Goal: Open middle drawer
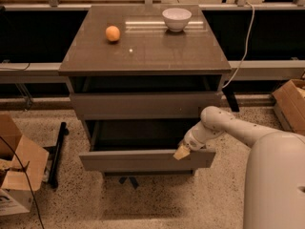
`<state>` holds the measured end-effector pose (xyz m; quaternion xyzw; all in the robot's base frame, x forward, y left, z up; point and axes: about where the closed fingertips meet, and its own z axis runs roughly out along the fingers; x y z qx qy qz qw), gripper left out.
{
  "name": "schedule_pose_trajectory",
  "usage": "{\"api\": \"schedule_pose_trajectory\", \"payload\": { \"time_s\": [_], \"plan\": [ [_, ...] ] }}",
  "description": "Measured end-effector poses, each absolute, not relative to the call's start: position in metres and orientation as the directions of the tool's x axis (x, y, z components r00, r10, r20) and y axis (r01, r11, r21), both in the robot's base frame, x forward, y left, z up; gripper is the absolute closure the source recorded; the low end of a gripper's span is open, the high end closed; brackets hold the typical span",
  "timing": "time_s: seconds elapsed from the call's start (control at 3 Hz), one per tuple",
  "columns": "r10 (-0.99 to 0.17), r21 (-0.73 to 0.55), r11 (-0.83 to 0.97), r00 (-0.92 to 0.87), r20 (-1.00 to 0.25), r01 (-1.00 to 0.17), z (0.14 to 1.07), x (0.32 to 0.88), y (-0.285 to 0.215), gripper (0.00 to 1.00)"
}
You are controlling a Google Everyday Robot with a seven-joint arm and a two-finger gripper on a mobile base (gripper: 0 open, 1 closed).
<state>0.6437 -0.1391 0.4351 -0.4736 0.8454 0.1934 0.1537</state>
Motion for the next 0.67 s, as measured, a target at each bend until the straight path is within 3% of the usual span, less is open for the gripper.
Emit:
{"api": "schedule_pose_trajectory", "payload": {
  "time_s": [0.67],
  "plan": [
    [-0.733,0.26,0.511,-0.573,-0.367,-0.819,0.423,0.606,-0.152,0.02]
  ]
}}
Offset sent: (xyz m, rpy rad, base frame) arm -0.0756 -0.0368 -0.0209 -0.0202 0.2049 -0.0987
